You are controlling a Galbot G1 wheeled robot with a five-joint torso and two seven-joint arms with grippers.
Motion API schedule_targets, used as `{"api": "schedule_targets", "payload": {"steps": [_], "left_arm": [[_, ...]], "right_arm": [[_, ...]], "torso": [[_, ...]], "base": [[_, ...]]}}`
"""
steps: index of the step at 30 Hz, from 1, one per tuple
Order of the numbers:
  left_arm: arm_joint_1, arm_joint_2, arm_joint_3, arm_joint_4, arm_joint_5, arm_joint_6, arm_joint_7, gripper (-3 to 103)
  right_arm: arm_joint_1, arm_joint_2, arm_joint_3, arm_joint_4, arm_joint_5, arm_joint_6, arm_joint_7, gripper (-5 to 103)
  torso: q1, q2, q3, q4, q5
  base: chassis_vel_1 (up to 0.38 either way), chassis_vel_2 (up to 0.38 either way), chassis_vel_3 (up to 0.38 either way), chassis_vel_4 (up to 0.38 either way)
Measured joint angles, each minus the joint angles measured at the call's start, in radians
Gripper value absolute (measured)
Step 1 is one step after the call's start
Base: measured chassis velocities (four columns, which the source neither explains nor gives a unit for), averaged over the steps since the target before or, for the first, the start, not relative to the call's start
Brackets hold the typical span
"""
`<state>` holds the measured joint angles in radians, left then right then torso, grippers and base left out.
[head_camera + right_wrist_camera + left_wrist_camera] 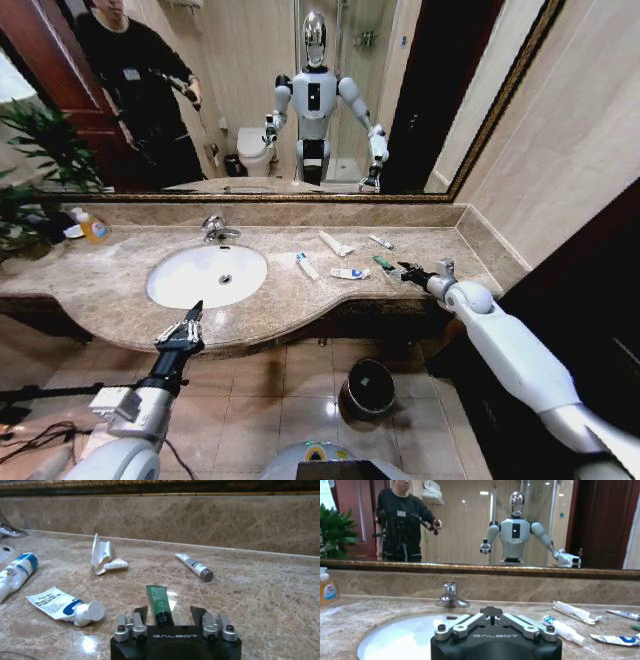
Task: Pick up the trash from the sink and place it in the trash bin.
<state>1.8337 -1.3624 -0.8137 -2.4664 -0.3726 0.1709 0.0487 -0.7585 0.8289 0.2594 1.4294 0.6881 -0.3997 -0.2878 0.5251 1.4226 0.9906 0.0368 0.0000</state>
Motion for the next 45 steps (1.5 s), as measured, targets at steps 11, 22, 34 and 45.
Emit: {"api": "schedule_targets", "payload": {"steps": [11,22,34,45], "left_arm": [[0.0,0.0,0.0,0.0,0.0,0.0,0.0,0],[0.0,0.0,0.0,0.0,0.0,0.0,0.0,0],[0.0,0.0,0.0,0.0,0.0,0.0,0.0,0],[0.0,0.0,0.0,0.0,0.0,0.0,0.0,0]], "right_arm": [[-0.027,0.004,0.013,0.01,-0.007,-0.004,0.003,51],[-0.045,0.007,0.025,0.016,-0.01,-0.003,0.004,46],[-0.055,0.013,0.029,0.037,-0.017,-0.002,0.018,20],[-0.121,0.002,0.109,0.151,0.004,0.004,0.052,20]], "torso": [[0.0,0.0,0.0,0.0,0.0],[0.0,0.0,0.0,0.0,0.0001],[0.0,0.0,0.0,0.0,0.0001],[0.0,0.0,0.0,0.0,-0.0001]], "base": [[0.0,0.0,0.0,0.0],[0.0,0.0,0.0,0.0],[0.0,0.0,0.0,0.0],[0.0,0.0,0.0,0.0]]}}
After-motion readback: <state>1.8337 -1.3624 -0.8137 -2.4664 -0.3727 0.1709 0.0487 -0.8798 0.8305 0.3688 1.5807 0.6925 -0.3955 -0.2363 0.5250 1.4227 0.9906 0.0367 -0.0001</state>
